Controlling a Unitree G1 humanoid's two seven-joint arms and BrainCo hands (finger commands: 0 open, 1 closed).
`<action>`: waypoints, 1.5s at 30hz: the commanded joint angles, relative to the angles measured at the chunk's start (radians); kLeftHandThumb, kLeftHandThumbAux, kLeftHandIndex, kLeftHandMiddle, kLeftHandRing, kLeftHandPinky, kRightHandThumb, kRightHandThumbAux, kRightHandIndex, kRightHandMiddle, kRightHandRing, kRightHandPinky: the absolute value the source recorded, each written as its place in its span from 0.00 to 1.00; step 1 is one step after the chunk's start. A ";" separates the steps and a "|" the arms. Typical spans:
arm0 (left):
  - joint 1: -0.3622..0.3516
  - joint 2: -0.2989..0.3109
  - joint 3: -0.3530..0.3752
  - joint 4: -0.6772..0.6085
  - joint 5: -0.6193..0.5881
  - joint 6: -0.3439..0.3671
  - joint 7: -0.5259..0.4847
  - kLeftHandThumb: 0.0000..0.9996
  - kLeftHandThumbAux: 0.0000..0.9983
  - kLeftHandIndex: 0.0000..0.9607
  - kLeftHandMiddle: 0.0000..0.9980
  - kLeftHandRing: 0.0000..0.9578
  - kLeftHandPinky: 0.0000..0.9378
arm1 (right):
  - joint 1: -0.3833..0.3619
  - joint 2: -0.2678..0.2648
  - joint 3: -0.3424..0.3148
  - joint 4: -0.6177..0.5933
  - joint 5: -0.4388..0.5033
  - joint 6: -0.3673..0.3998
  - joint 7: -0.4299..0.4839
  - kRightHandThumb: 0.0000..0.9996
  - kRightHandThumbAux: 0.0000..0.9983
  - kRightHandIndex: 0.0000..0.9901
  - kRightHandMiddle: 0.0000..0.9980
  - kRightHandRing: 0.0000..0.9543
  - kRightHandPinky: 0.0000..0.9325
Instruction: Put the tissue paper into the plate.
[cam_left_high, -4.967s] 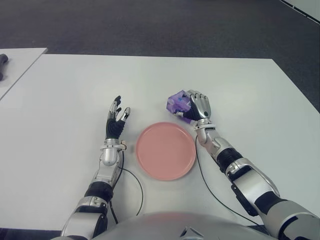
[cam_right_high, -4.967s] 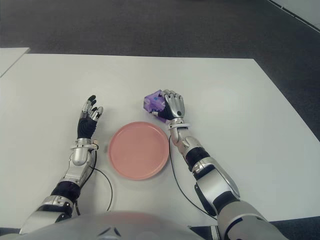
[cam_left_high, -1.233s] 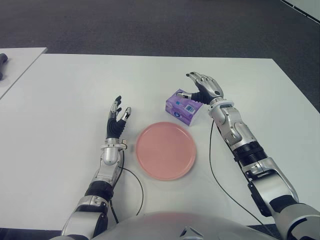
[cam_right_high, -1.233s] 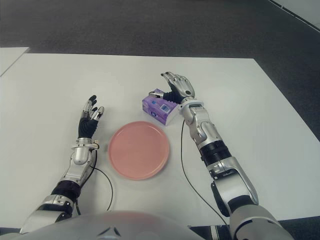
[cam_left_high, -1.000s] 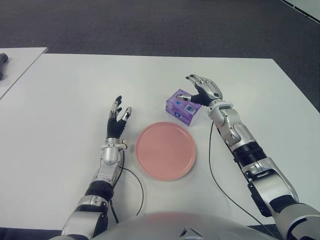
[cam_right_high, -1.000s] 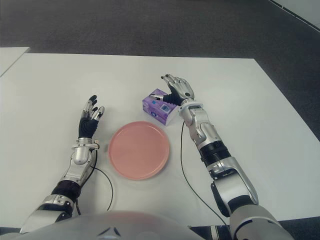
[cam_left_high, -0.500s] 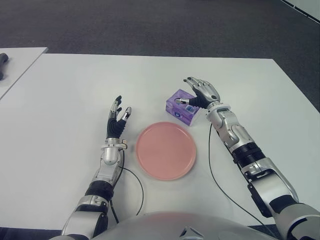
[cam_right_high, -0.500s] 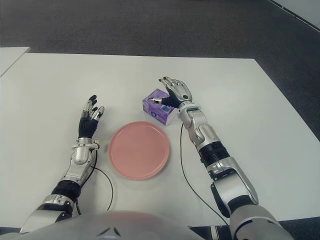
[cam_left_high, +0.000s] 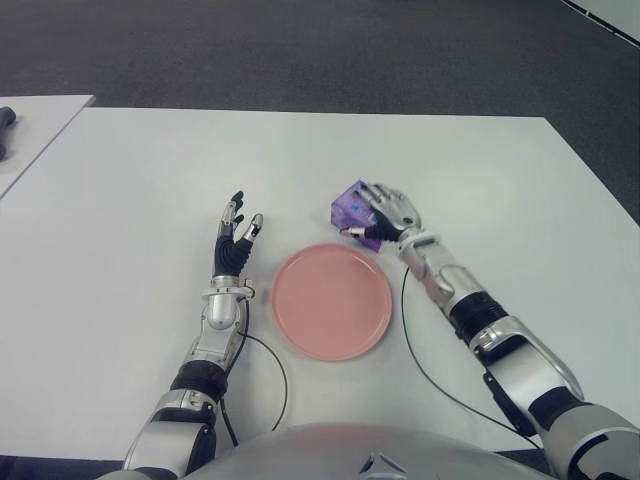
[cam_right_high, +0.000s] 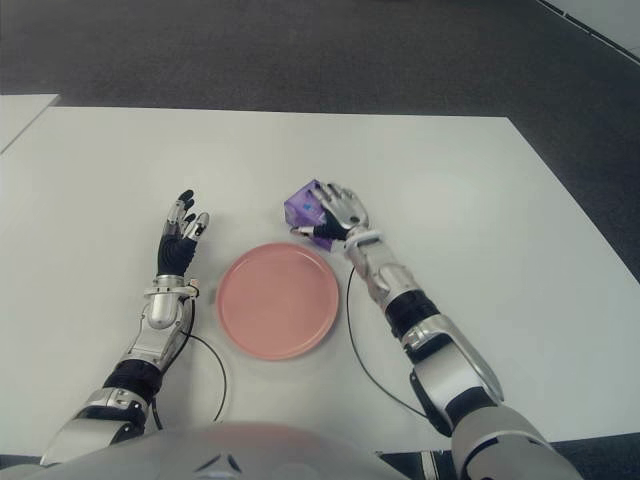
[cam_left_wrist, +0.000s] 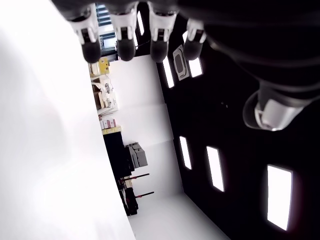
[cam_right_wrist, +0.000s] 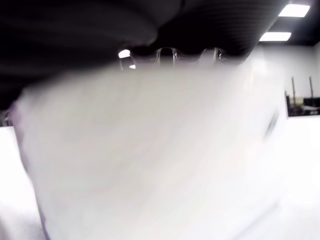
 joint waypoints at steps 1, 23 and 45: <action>0.045 -0.007 -0.004 0.033 0.005 0.001 0.000 0.00 0.42 0.00 0.00 0.00 0.00 | -0.015 -0.005 0.027 0.060 -0.004 -0.039 -0.021 0.25 0.16 0.00 0.00 0.00 0.00; 0.048 -0.013 0.003 0.033 -0.001 0.003 0.007 0.00 0.42 0.00 0.00 0.00 0.00 | -0.025 -0.005 0.103 0.145 -0.033 -0.027 -0.058 0.24 0.18 0.00 0.00 0.00 0.00; 0.056 -0.013 0.004 0.012 -0.003 0.024 0.002 0.00 0.42 0.00 0.00 0.00 0.00 | -0.040 0.002 0.160 0.233 -0.036 -0.020 -0.118 0.19 0.18 0.00 0.00 0.00 0.00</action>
